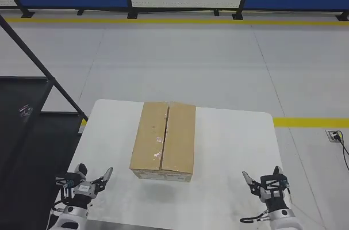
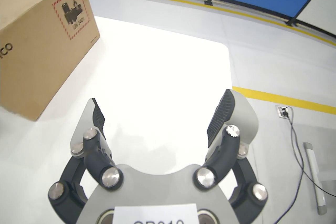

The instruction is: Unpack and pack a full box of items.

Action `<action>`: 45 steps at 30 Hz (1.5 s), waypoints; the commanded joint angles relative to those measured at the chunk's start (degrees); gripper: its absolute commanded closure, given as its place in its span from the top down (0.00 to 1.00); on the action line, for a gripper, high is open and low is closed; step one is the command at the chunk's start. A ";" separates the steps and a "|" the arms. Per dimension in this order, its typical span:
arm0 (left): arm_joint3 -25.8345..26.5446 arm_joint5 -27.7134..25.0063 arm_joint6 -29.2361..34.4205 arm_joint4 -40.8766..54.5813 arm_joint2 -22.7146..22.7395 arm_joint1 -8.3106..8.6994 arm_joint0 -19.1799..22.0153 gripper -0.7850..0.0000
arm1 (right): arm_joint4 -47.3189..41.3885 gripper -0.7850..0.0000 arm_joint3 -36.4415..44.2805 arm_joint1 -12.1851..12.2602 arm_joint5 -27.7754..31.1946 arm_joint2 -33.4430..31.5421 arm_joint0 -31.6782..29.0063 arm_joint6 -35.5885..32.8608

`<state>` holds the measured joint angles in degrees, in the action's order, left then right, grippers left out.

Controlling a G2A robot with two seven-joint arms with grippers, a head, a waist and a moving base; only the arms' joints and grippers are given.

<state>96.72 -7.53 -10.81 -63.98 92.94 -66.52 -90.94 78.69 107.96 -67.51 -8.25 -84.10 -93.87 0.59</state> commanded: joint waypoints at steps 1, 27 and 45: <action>-0.52 -1.06 -0.52 0.72 -0.76 -0.13 1.76 1.00 | -0.03 1.00 0.61 -0.41 -2.46 2.04 1.54 -0.27; -6.42 0.29 4.02 -3.23 -6.46 -0.80 11.37 1.00 | 0.01 1.00 1.21 -1.77 -2.57 7.75 4.85 4.21; -10.47 -0.59 5.76 -4.49 -12.60 -1.94 16.37 1.00 | 0.23 1.00 0.08 -2.23 -0.75 5.80 3.21 5.12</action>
<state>86.36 -8.01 -5.24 -68.69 80.58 -68.40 -74.75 78.99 108.21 -69.72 -9.11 -78.11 -90.54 5.66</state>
